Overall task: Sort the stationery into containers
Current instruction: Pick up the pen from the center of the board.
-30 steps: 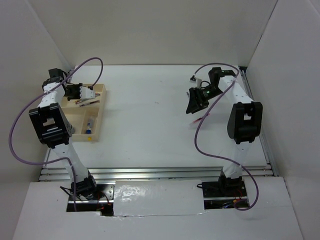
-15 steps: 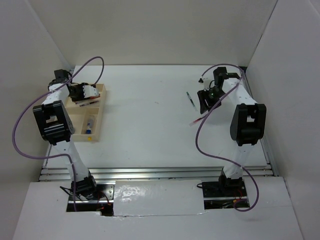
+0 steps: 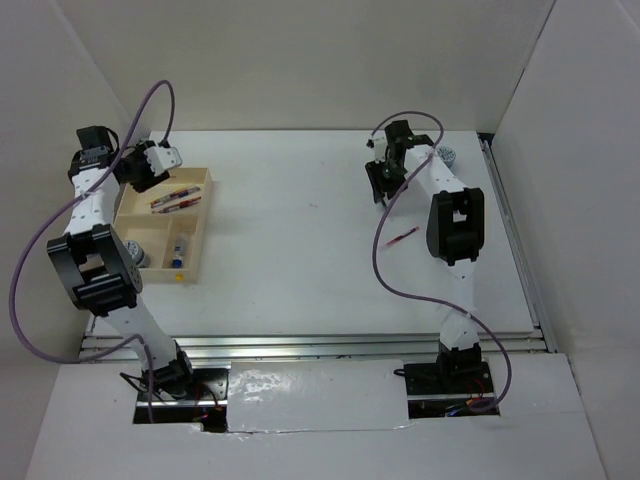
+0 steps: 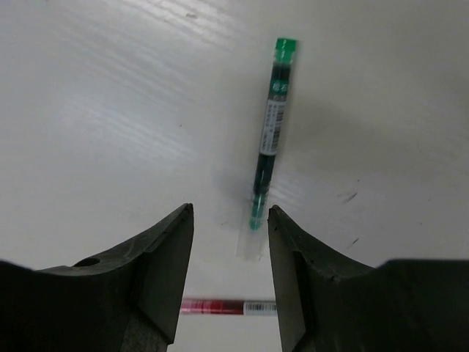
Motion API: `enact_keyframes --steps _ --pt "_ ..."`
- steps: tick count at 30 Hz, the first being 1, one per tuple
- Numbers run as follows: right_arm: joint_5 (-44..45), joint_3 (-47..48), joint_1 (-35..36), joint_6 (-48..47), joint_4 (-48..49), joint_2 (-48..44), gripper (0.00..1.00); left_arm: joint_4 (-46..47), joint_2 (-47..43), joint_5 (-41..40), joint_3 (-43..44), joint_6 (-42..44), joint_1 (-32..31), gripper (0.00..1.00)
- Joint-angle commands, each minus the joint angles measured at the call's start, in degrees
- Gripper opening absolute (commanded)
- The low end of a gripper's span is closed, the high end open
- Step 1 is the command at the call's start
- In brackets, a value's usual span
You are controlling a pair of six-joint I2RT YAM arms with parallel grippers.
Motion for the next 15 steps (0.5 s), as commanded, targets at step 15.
enact_keyframes --steps 15 --pt "5.1 7.9 -0.2 1.7 -2.8 7.2 0.38 4.5 -21.3 15.3 -10.8 -11.9 1.7 0.70"
